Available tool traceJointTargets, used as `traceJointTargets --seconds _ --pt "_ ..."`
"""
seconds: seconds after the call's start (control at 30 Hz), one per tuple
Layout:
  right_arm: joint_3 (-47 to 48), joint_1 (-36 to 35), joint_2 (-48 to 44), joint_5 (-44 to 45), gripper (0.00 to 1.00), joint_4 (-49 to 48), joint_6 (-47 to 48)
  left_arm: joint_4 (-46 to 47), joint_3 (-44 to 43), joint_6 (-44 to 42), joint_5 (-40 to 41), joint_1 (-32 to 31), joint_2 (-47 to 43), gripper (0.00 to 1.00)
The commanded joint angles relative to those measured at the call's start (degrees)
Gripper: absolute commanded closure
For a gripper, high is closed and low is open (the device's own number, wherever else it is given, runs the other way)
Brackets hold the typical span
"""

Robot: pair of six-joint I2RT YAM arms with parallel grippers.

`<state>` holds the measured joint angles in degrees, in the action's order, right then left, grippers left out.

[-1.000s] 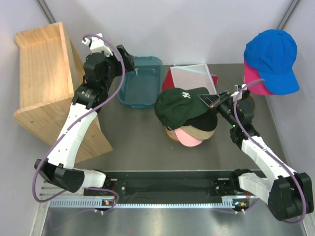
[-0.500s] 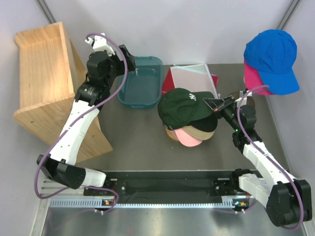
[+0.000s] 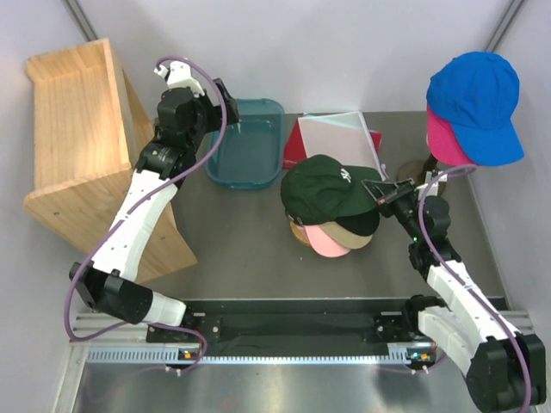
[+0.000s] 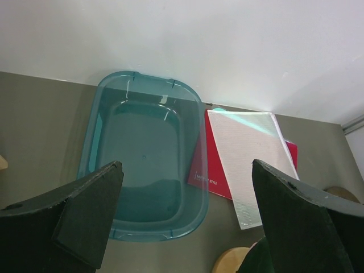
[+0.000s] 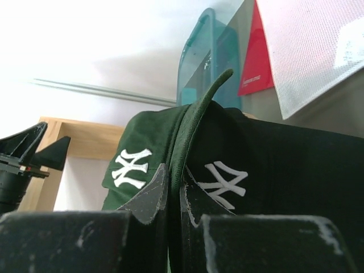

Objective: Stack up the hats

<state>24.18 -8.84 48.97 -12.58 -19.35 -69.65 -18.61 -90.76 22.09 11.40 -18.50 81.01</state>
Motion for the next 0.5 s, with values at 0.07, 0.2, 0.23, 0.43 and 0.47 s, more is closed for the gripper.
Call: traceJointTargets --seconds 0.07,0.2,0.23,0.43,0.47 --pt "-5.6 1.6 0.3 6.2 1.00 20.7 7.2 0.4 -2.0 -0.6 -0.1 0.5 0.1 0.01" --pt "-4.6 1.7 2.3 8.6 1.00 23.4 8.4 0.6 -2.0 -0.4 -0.3 0.7 0.0 0.01" --pt "-4.1 1.6 3.0 9.7 1.00 23.7 8.8 0.5 -2.0 -0.4 -0.3 0.7 -0.1 0.01" --pt "-1.3 1.6 9.9 10.9 1.00 27.4 11.1 0.3 -1.9 -0.6 0.1 1.0 -0.9 0.01" --pt "-0.9 1.6 10.7 11.7 1.00 27.9 11.8 0.2 -1.7 -0.8 0.2 1.0 -1.0 0.01"
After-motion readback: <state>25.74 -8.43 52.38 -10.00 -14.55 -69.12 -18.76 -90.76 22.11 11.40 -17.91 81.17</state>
